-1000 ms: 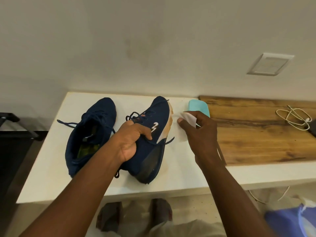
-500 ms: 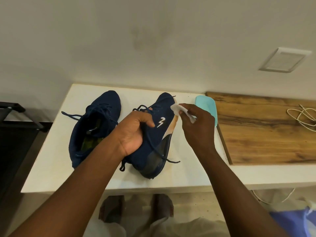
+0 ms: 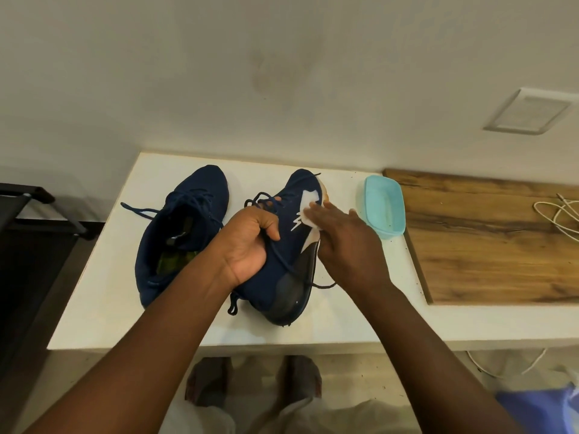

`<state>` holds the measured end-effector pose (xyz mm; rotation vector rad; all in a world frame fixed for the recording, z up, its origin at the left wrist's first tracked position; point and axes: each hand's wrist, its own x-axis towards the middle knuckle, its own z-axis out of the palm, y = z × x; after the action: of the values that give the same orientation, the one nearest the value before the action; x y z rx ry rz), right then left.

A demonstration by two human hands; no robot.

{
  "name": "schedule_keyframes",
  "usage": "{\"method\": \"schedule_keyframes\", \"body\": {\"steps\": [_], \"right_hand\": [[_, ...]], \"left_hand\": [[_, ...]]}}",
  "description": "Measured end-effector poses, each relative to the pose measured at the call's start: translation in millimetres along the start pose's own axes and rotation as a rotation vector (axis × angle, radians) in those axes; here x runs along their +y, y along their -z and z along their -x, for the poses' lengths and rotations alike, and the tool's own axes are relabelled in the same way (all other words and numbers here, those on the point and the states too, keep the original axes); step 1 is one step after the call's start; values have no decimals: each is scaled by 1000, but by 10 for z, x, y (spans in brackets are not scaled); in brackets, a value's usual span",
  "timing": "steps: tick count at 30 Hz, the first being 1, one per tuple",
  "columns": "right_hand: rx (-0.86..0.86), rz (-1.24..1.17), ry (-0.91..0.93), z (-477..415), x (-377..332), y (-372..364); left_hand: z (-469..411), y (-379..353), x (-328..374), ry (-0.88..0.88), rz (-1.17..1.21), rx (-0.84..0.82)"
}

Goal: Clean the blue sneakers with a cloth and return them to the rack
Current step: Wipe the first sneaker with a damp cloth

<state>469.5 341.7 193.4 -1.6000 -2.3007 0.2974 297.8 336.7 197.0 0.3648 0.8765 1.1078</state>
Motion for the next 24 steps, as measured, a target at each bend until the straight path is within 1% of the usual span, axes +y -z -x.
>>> {"method": "schedule_keyframes", "body": {"steps": [4,5,7,9,11,16,18,19,22,24], "right_hand": [[-126,-54,138,105,-173,-11],[-135,-47,154,148,-193,3],[-96,-7,142,171,-144,28],[-38,43,79,106,-55,38],[-30,71,35,10,-33,11],[-147,56,175,72,-266,-79],[-143,51,205,161,-231,-74],[-120,50,195,181,-181,-64],[-35,40,82,69,-51,-63],[-29,53,56,-33,-94,-84]], "left_hand": [[-31,82,19,19,25,-4],[-44,98,13,28,35,0],[-46,82,4,35,51,-5],[-41,51,-6,40,72,5],[-34,33,-10,38,88,-1],[4,59,17,30,110,-5],[26,65,30,28,118,-13],[24,60,25,26,112,-10],[6,-1,2,26,44,33],[-9,-19,-11,14,5,71]]}}
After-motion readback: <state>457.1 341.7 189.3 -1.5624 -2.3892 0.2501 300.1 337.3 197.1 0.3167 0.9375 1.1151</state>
